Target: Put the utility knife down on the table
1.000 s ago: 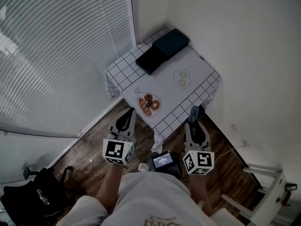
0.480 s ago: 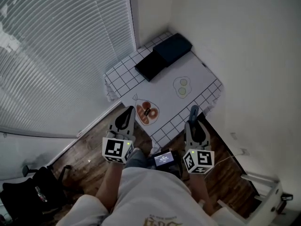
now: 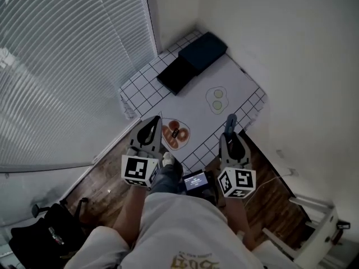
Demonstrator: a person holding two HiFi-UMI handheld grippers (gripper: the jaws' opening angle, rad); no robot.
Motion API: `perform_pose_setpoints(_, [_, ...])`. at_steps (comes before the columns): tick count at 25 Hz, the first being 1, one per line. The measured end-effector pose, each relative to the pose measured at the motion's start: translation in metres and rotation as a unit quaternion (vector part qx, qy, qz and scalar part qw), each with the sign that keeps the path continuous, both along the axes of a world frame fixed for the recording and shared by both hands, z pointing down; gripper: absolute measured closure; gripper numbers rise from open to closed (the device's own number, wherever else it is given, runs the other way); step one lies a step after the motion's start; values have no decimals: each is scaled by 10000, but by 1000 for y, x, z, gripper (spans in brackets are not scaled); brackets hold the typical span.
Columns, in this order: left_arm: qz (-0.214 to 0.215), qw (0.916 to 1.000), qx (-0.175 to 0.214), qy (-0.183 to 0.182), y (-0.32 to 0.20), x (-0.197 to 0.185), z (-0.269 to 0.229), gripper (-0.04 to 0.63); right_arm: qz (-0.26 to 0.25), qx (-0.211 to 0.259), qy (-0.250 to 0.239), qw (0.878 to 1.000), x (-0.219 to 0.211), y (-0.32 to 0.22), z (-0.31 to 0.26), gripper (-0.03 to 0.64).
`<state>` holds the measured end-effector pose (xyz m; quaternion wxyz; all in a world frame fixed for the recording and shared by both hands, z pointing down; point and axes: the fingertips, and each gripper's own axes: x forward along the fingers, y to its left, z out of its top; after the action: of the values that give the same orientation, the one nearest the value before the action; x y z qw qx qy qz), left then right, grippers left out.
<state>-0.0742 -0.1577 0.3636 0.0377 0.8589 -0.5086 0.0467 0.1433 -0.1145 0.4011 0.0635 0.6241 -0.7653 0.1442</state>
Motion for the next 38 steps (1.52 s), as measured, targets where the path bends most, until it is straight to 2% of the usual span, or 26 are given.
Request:
perform_pose_setpoints(17, [291, 9995, -93, 45, -53, -11, 6, 588, 184, -281, 116, 9994, -14, -34, 14, 485])
perform_pose_setpoints(38, [673, 9942, -792, -289, -75, -6, 84, 588, 199, -1196, 410, 9918, -19, -38, 91, 485])
